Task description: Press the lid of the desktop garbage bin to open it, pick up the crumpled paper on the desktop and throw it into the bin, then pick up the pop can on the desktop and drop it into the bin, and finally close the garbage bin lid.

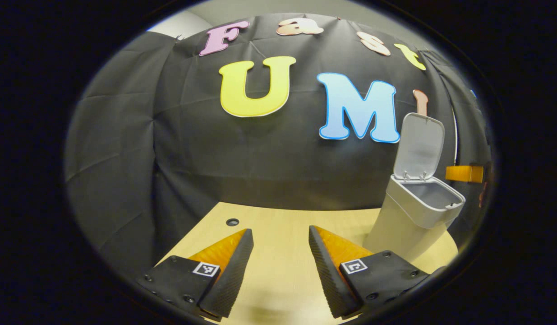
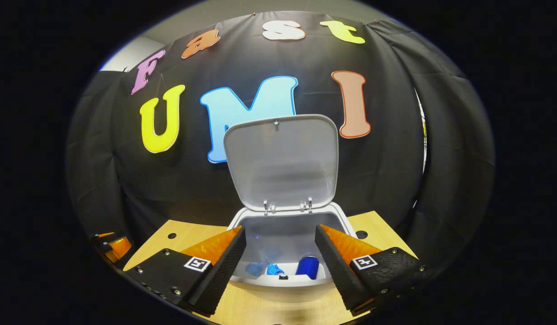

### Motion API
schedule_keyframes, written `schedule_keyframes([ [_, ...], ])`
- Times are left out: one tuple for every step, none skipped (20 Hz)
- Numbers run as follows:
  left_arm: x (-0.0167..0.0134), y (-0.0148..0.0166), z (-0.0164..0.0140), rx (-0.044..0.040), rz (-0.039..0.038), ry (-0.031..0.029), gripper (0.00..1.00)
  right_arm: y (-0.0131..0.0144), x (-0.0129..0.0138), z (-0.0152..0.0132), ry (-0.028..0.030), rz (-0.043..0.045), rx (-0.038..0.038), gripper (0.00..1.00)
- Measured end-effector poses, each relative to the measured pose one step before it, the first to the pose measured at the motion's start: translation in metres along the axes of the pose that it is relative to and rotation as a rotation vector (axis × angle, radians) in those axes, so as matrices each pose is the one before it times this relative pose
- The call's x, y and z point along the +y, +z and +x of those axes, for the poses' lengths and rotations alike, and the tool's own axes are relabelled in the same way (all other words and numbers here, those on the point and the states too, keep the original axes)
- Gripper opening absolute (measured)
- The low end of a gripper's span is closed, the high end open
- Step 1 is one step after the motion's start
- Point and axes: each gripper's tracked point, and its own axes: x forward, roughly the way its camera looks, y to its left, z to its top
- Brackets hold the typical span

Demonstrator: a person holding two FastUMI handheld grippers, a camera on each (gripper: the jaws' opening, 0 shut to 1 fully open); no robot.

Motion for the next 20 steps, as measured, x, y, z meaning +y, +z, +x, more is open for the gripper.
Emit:
schedule_keyframes([
  [-0.00111,0.00034,0.00014,0.00109,-0.00159,-0.00476,0.8,0.01052,-0.001,0.00151,-0.00173,-0.00499,-0.01597,0.98],
  [-0.00043,-0.00052,-0.00023,0.00113,-0.00379,-0.00302,0.8,0.00995,-0.00038,0.00039,-0.00003,-0.00456,-0.01514,0.98],
  [-0.00127,-0.00016,0.00028,0.001,-0.00479,-0.00286,0.8,0.00984,-0.00346,0.0054,-0.00095,-0.00334,-0.0195,0.98],
  [-0.00117,0.00013,0.00048,-0.00003,-0.00475,-0.0018,0.8,0.01085,-0.0013,0.00293,-0.00301,-0.00142,-0.019,0.98],
  [-0.00092,0.00006,-0.00021,0.00042,-0.00167,-0.00323,0.83,0.00869,-0.00087,0.0021,-0.00029,-0.00093,-0.01534,0.98],
  [-0.00044,-0.00022,0.00014,0.00017,0.00132,-0.00176,0.8,0.01265,-0.0007,0.00334,-0.00075,-0.00739,-0.01816,0.98],
  [-0.00078,-0.00069,0.00134,0.00103,0.00067,-0.00135,0.8,0.00783,-0.00065,0.00337,-0.00214,-0.00868,-0.01404,0.98],
  [-0.00003,0.00034,0.00044,0.00118,0.00076,0.00053,0.8,0.00915,-0.00009,0.00298,0.00077,-0.00655,-0.01584,0.98],
  [0.00095,-0.00033,0.00015,-0.00045,0.00115,0.00088,0.8,0.00902,0.00076,0.00374,0.00138,-0.00535,-0.01486,0.98],
  [0.0006,0.00057,-0.00023,-0.00093,0.0008,0.00087,0.8,0.00891,0.0009,0.00415,0.0023,-0.00435,-0.01422,0.98],
  [0.00105,-0.00079,0.00084,0.00031,0.00137,0.00177,0.8,0.00791,0.00039,0.00403,0.00233,-0.00484,-0.01343,0.98],
  [0.00108,-0.0005,0.00008,0.0006,0.00062,0.00344,0.86,0.00925,0.00046,0.00406,0.00198,-0.0082,-0.01431,0.98],
  [0.00103,0.00003,0.00047,0.00038,-0.00013,0.00243,0.83,0.00871,0.00033,0.00393,-0.00052,-0.0086,-0.01509,0.98],
  [0.00208,-0.00034,-0.00009,0.00157,-0.0001,0.00314,0.83,0.00832,0.00026,0.00269,0.00145,-0.0056,-0.01577,0.98],
  [0.00087,-0.00054,0.0003,0.00079,0.00008,0.00297,0.8,0.00864,0.00034,0.002,0.00346,-0.00321,-0.01572,0.98],
  [0.00051,-0.00055,-0.00077,0.00149,-0.00164,0.00294,0.86,0.0093,0.00063,0.00682,0.00383,-0.00017,-0.01521,0.98],
  [0.00457,-0.00048,-0.0007,0.00022,-0.00433,0.00895,0.86,0.0093,0.00004,0.00849,-0.00049,0.00351,-0.01024,0.98],
  [0.00232,-0.00004,-0.00067,0.00006,-0.00387,0.00509,0.86,0.00408,-0.00033,0.00523,0.00057,0.00446,-0.00535,0.98],
  [0.00226,0.00066,-0.00173,-0.00132,-0.00461,0.00571,0.86,0.00355,0.00115,0.00431,0.0023,0.00417,-0.00488,0.98],
  [0.00343,-0.00037,-0.00016,0.0002,-0.00122,0.00763,0.85,0.00124,0.00096,0.00533,0.00069,-0.00033,0.0004,0.98],
])
